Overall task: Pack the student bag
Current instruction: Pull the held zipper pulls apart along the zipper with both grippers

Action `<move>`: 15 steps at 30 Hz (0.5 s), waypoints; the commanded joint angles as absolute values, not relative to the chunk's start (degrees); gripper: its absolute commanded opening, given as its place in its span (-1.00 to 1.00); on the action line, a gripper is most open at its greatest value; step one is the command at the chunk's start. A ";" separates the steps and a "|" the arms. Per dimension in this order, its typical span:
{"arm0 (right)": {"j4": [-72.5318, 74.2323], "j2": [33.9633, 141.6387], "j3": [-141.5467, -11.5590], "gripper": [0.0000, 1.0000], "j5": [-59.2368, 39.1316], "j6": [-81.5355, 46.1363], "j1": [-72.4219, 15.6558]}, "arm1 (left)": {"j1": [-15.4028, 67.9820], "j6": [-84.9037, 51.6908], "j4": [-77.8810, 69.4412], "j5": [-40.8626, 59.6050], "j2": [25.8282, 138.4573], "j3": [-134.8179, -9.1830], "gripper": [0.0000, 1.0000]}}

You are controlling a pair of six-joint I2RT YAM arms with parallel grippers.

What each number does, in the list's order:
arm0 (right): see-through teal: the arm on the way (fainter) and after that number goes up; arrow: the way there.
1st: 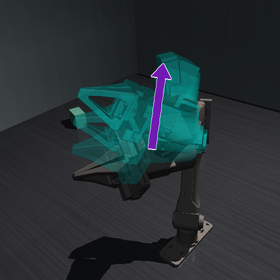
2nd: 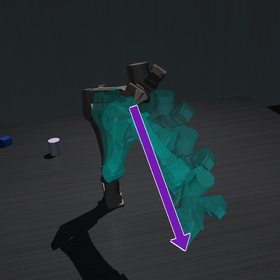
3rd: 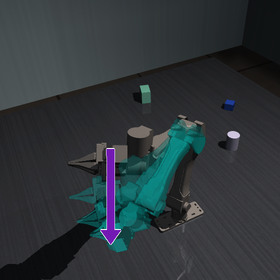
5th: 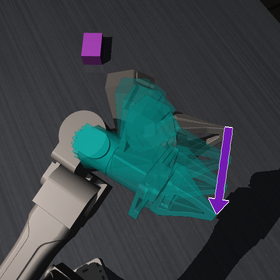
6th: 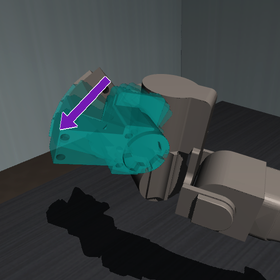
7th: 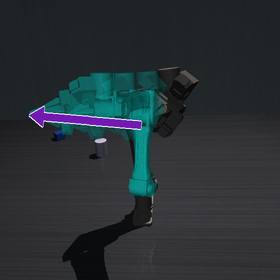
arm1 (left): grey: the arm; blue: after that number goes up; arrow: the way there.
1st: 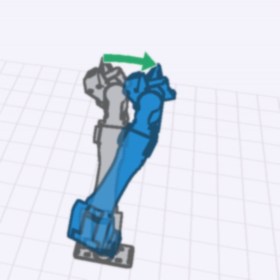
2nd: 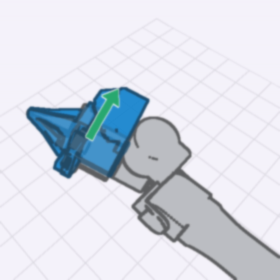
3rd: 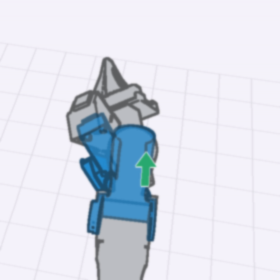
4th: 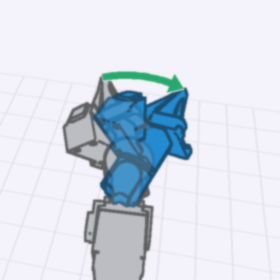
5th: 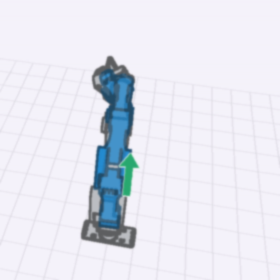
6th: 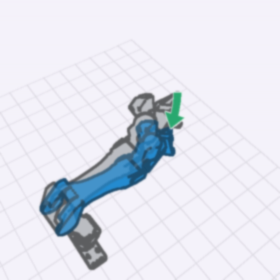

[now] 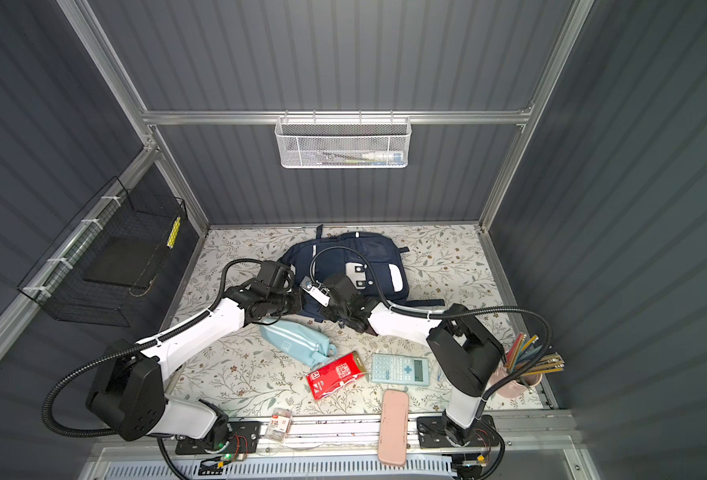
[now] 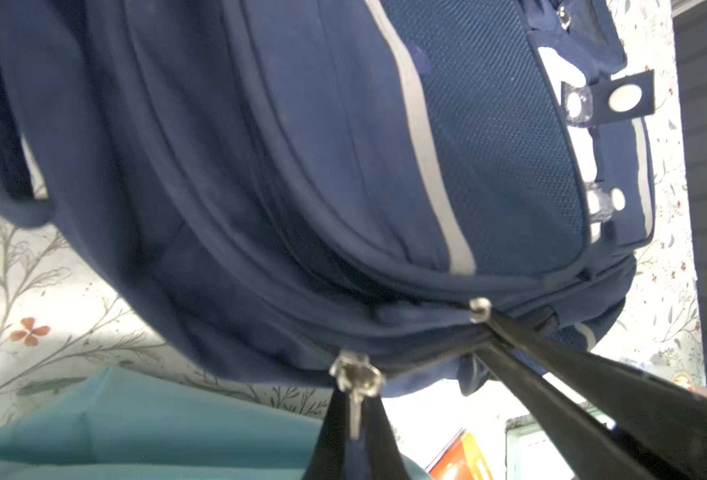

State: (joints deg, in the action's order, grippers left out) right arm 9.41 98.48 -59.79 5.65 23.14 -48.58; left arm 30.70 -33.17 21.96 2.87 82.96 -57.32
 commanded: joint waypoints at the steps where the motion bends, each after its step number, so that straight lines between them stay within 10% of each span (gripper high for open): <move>1: 7.18 94.18 -54.70 -1.00 7.28 27.35 -48.26 | 28.24 -32.57 21.19 1.38 84.42 -60.74 -1.00; 15: 10.64 80.33 -41.53 -0.92 11.60 31.93 -36.61 | 16.72 -22.60 18.72 6.65 90.63 -66.28 -1.00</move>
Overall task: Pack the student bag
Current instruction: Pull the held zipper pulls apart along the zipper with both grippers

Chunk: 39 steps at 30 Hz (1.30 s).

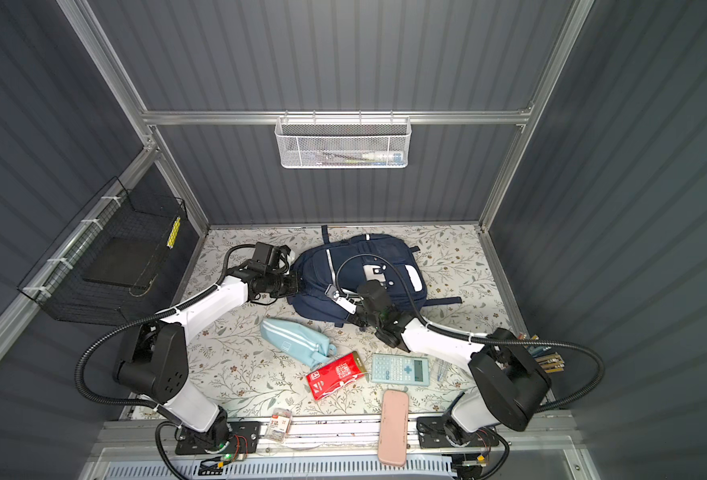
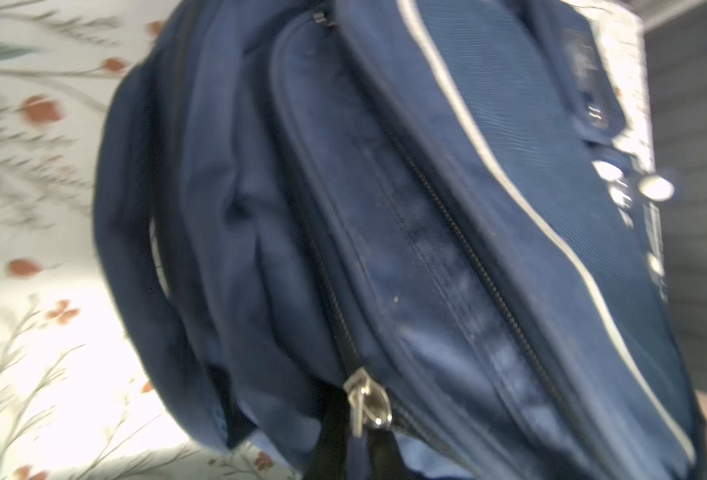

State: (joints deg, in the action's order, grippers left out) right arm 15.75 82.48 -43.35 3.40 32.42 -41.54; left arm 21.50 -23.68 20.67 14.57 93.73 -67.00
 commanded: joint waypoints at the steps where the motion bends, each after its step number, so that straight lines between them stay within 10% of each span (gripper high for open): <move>1: 10.20 80.37 -41.57 -0.90 11.16 32.03 -36.08 | 17.35 -23.00 18.56 8.22 89.63 -65.39 -1.00; 6: 10.90 84.02 -43.82 -0.85 14.70 32.78 -35.46 | 25.85 -25.22 21.26 7.71 83.93 -61.63 -1.00; 10: 17.77 86.26 -44.79 -0.29 25.57 33.02 -35.16 | 31.30 -31.48 17.58 11.44 80.83 -58.58 -1.00; 20: 10.70 69.48 -37.52 0.13 2.34 36.71 -41.74 | 38.21 -36.65 13.13 13.08 83.73 -60.48 -1.00; 39: 22.28 83.76 -44.48 -0.35 0.99 30.50 -44.17 | 39.64 -37.06 14.75 12.39 85.14 -62.94 -1.00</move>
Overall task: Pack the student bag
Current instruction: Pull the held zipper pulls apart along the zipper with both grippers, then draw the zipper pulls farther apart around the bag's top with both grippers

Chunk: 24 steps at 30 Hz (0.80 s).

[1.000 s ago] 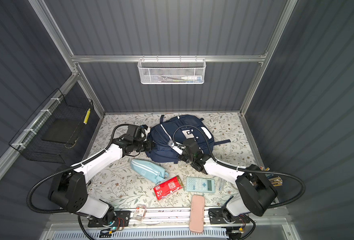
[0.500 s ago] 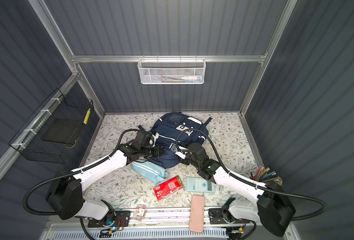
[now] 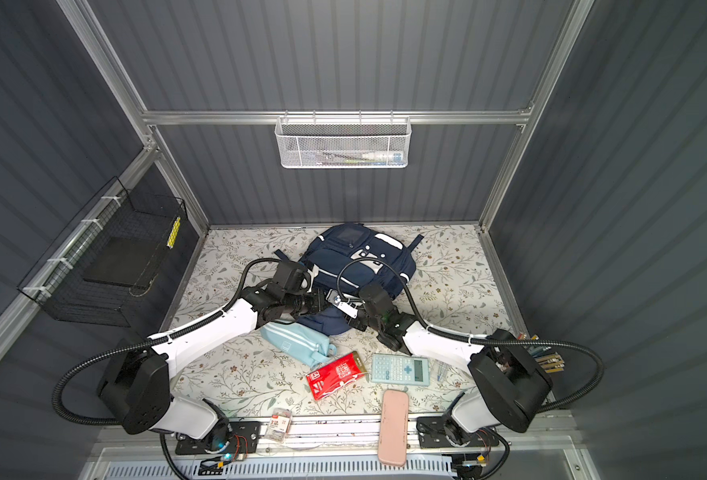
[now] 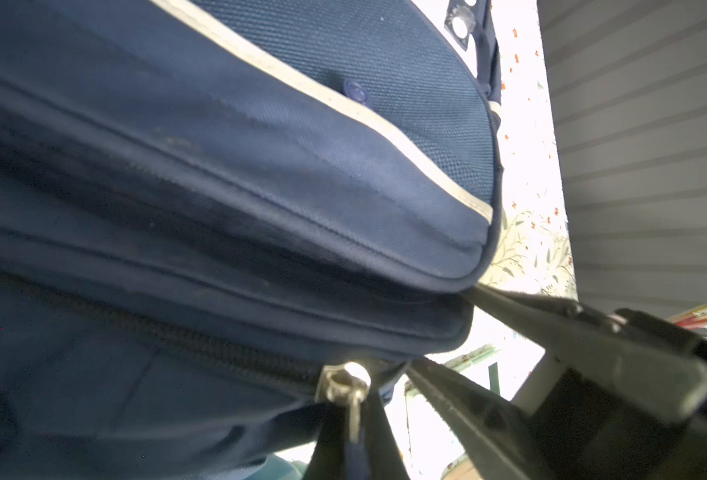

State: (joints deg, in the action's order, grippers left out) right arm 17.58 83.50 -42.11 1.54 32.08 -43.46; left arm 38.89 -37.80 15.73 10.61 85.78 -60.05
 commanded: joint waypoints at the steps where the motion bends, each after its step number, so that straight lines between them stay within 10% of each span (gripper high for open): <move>1: 22.12 83.68 -44.27 -0.54 1.60 30.65 -44.12 | 39.64 -36.91 14.85 12.15 85.09 -62.98 -1.00; 4: 20.69 83.03 -42.60 -1.00 3.55 33.50 -43.91 | 39.31 -35.20 16.76 9.20 85.22 -63.92 -1.00; 24: 20.80 71.93 -33.33 -1.00 5.33 28.69 -36.18 | 19.41 -26.85 21.24 12.46 95.24 -75.31 -1.00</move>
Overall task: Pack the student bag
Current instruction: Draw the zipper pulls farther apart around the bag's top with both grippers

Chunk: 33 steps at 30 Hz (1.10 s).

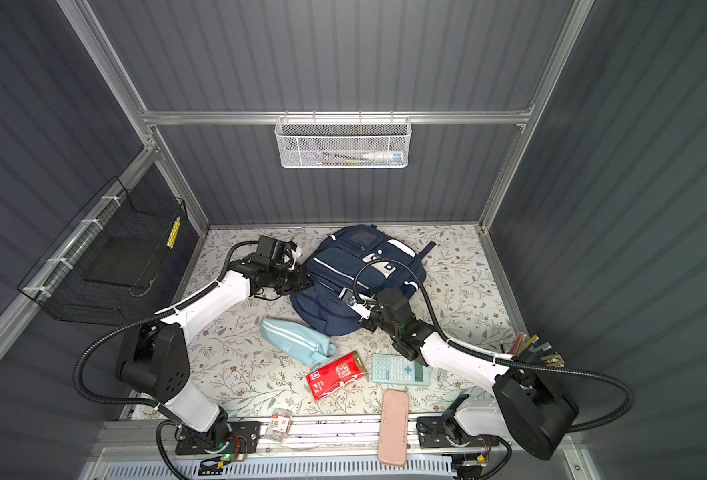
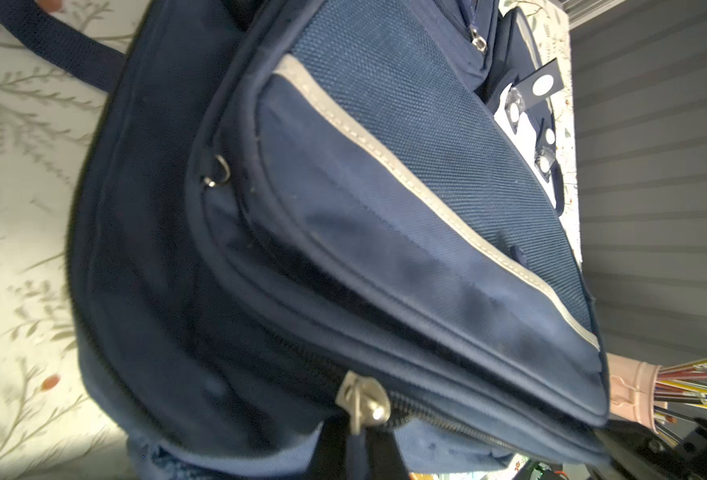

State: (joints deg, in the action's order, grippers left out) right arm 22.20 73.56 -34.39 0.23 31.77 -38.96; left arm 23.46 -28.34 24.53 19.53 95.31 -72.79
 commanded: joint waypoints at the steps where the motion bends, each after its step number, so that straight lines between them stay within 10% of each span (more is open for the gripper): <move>1: 20.38 72.11 -34.06 -1.00 6.67 28.09 -35.26 | 19.49 -27.46 20.93 13.49 94.67 -74.05 -1.00; 8: 15.64 77.63 -41.18 -0.99 8.16 30.63 -33.17 | 28.47 -30.49 20.57 13.06 87.63 -67.62 -1.00; 14: 13.75 72.07 -39.42 -0.18 -7.37 29.47 -34.39 | 36.14 -37.42 14.19 15.81 85.68 -65.32 -1.00; 18: 15.20 71.29 -37.97 -0.04 -1.02 32.00 -40.28 | 40.41 -38.12 13.70 15.02 87.26 -68.82 -1.00; 26: 18.27 78.42 -39.15 -0.17 3.48 34.89 -39.78 | 41.60 -39.27 13.13 14.96 87.01 -69.35 -1.00; 33: 18.83 78.56 -39.29 -0.92 1.25 36.39 -38.17 | 41.48 -38.38 14.20 10.95 87.08 -68.47 -1.00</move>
